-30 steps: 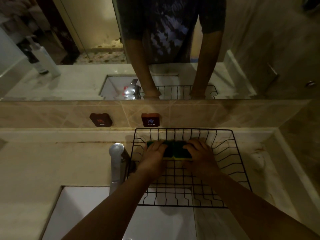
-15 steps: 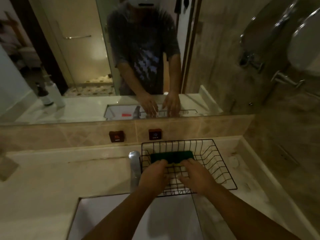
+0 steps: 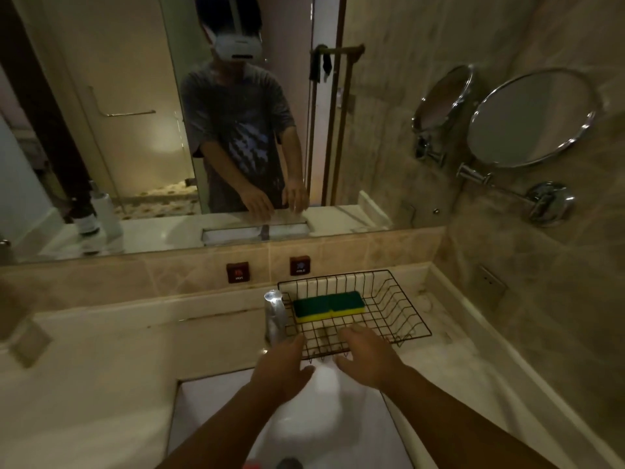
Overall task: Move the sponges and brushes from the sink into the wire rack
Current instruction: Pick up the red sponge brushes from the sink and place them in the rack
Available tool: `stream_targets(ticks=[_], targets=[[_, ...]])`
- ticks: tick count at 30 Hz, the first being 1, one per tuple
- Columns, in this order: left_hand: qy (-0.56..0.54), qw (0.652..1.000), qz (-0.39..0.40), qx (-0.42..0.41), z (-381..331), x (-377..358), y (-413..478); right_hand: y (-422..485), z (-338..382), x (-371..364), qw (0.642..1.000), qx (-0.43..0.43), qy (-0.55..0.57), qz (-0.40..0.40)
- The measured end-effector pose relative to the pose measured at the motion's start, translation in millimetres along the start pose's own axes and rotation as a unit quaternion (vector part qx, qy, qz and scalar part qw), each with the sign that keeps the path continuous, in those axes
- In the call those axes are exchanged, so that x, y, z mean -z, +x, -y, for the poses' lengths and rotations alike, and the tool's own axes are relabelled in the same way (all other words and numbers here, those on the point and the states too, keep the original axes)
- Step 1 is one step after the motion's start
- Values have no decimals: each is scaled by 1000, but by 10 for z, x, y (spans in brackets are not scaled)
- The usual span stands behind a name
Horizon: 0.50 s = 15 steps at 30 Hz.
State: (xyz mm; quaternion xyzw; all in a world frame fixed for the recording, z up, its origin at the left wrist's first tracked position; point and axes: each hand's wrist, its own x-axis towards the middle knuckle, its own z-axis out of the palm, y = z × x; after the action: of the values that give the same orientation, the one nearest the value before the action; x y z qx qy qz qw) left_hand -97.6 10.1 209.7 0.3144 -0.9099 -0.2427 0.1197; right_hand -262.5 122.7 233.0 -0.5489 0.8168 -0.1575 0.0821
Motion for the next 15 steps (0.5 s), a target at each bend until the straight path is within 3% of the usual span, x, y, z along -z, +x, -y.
stream_targets(ticks=[15], targets=[[27,996,36,71,254,-57,-406,-182,43,-461,995,36,24,90]])
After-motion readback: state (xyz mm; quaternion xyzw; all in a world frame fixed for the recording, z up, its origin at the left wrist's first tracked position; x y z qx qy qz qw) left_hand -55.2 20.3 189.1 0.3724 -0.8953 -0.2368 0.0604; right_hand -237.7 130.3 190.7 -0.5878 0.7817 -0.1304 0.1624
